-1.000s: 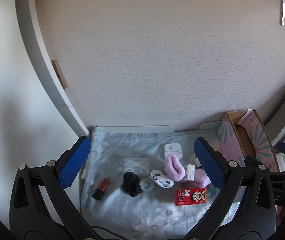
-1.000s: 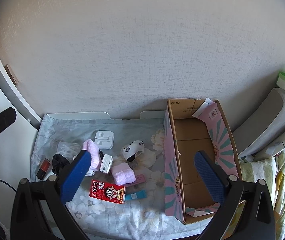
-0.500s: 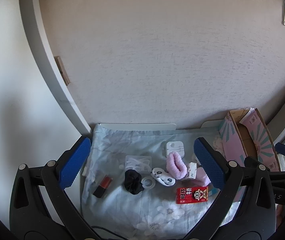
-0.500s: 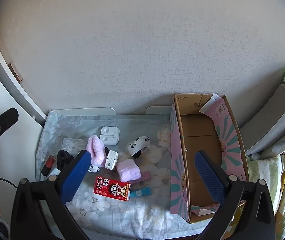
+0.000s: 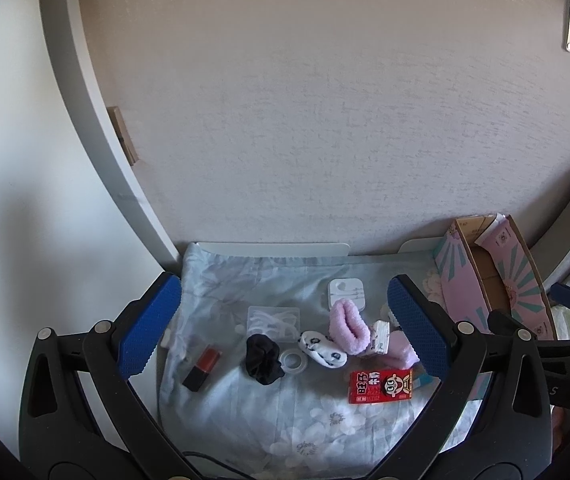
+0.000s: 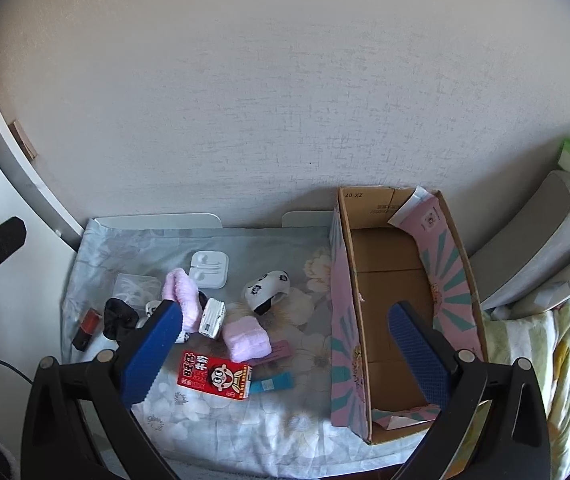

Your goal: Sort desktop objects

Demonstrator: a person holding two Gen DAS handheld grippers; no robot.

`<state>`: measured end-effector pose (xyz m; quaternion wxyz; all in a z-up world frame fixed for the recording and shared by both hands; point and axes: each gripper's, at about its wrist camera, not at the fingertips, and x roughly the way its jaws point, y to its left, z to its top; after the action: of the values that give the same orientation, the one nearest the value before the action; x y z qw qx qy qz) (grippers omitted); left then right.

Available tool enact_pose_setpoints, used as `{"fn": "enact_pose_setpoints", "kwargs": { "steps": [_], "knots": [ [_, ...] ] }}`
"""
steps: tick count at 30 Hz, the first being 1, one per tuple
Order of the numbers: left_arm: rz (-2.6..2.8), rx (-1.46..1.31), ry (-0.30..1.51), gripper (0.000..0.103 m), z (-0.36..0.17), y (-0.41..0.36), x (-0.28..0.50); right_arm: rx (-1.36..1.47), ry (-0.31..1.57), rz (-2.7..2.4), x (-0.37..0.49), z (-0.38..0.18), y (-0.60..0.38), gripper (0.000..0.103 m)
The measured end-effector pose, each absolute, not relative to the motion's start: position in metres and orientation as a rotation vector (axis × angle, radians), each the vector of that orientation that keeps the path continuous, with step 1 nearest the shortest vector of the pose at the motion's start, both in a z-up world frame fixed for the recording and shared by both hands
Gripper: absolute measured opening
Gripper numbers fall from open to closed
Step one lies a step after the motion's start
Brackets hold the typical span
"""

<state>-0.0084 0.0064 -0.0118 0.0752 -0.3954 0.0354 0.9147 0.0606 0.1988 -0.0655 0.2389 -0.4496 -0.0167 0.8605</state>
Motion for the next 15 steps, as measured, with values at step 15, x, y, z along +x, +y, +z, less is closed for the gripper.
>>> {"fn": "enact_pose_setpoints", "kwargs": {
  "steps": [15],
  "knots": [
    [2.744,-1.204,0.097,0.103,-0.014,-0.0028,-0.0102,-1.226,-0.028,2.374,0.0619,-0.0631,0.1978,0.103]
  ]
}}
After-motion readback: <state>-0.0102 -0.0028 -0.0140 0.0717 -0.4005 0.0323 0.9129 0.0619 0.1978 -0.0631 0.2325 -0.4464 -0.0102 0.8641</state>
